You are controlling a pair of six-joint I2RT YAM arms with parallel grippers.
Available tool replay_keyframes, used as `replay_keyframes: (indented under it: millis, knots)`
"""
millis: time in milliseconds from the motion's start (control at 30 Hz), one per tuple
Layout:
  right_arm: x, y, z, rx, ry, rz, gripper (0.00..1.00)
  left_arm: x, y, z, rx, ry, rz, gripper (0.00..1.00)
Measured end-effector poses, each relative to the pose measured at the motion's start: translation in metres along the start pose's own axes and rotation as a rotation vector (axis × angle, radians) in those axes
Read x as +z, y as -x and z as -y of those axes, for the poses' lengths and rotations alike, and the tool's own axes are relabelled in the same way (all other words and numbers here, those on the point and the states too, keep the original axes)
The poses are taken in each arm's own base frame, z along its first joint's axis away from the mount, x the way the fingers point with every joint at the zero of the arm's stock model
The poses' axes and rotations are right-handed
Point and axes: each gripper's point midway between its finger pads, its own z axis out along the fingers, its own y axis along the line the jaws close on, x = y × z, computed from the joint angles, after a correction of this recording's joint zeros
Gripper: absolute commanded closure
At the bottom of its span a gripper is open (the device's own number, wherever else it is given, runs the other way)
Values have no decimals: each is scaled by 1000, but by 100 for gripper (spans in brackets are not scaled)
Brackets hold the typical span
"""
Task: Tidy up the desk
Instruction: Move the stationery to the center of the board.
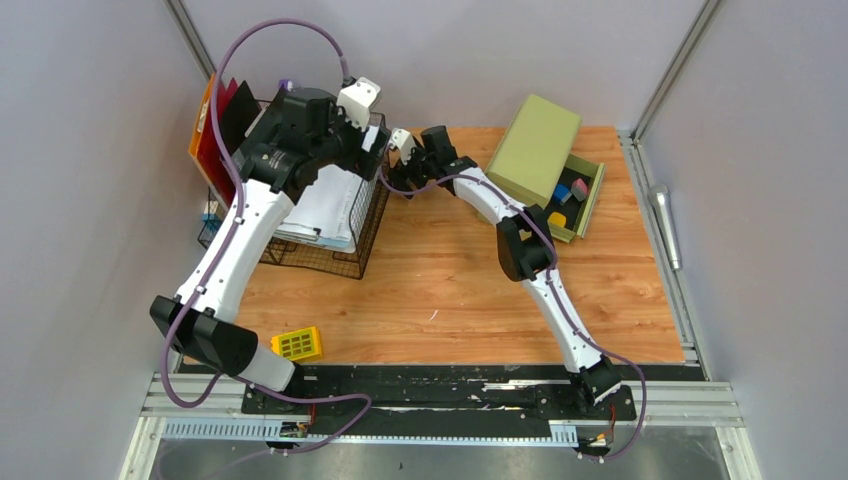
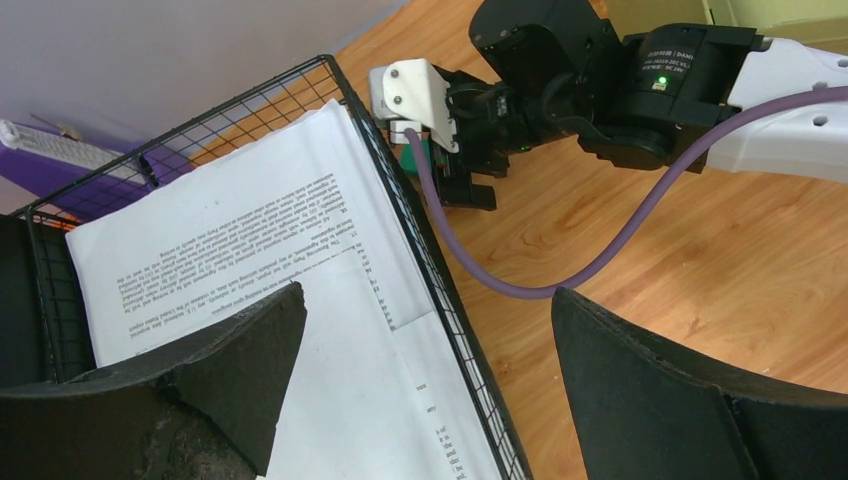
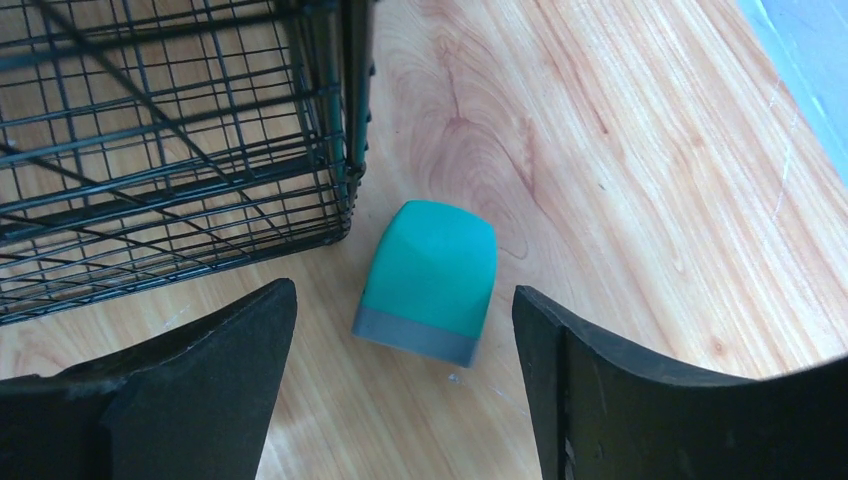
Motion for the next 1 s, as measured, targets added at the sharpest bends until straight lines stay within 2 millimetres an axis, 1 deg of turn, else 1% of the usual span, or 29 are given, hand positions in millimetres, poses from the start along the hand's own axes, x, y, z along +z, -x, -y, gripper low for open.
replay_keyframes:
  millis: [267, 400, 433, 467, 500, 533, 767, 1000]
  knots:
    - [2, 0, 7, -48, -12, 8, 20, 6, -4, -1, 5, 1, -15, 0]
    - [2, 0, 9, -61, -15, 10, 22, 10, -7, -1, 7, 1, -25, 0]
    - [2, 0, 9, -63, -15, 11, 24, 11, -8, -1, 7, 1, -28, 0]
    - [2, 0, 9, -63, -15, 12, 42, 12, -9, -1, 6, 1, -31, 0]
    - [2, 0, 9, -63, -14, 12, 53, 13, -9, -2, 7, 3, -34, 0]
    - [2, 0, 9, -68, -15, 13, 55, 14, -10, -2, 7, 3, -37, 0]
    - [2, 0, 10, -82, -9, 14, 55, 19, -14, -2, 6, 3, -52, 0]
    - [1, -1, 9, -88, -7, 15, 63, 22, -16, -2, 7, 2, -59, 0]
